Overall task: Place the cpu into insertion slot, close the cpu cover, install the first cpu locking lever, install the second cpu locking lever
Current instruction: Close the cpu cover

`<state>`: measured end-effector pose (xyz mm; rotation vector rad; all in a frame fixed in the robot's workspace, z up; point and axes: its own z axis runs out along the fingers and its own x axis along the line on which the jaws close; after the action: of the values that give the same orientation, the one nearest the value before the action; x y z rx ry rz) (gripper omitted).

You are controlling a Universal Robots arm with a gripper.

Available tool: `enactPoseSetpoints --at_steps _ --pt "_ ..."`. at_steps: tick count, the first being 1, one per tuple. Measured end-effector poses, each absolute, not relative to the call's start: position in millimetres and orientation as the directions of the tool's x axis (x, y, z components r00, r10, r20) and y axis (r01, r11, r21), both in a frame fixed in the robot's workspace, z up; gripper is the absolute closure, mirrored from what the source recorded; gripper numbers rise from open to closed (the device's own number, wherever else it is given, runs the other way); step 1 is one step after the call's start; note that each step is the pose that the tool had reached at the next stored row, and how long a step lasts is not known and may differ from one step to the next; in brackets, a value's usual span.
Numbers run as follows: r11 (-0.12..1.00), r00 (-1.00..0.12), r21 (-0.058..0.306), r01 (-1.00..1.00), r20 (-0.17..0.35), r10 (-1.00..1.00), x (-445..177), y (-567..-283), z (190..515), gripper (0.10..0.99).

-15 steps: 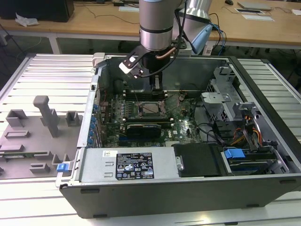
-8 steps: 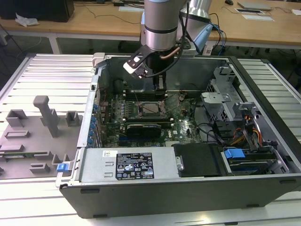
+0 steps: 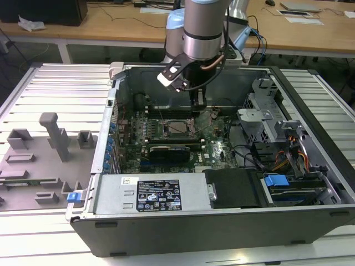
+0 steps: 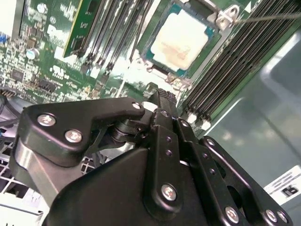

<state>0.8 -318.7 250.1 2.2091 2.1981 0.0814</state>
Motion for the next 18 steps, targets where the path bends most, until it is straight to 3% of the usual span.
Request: enactPoseSetpoints --at_steps 11,18 --pt "-0.005 0.004 0.05 0.999 0.02 1.0 6 -319 261 0.98" --pt "-0.005 0.005 0.035 0.999 0.02 1.0 49 -319 261 0.98"
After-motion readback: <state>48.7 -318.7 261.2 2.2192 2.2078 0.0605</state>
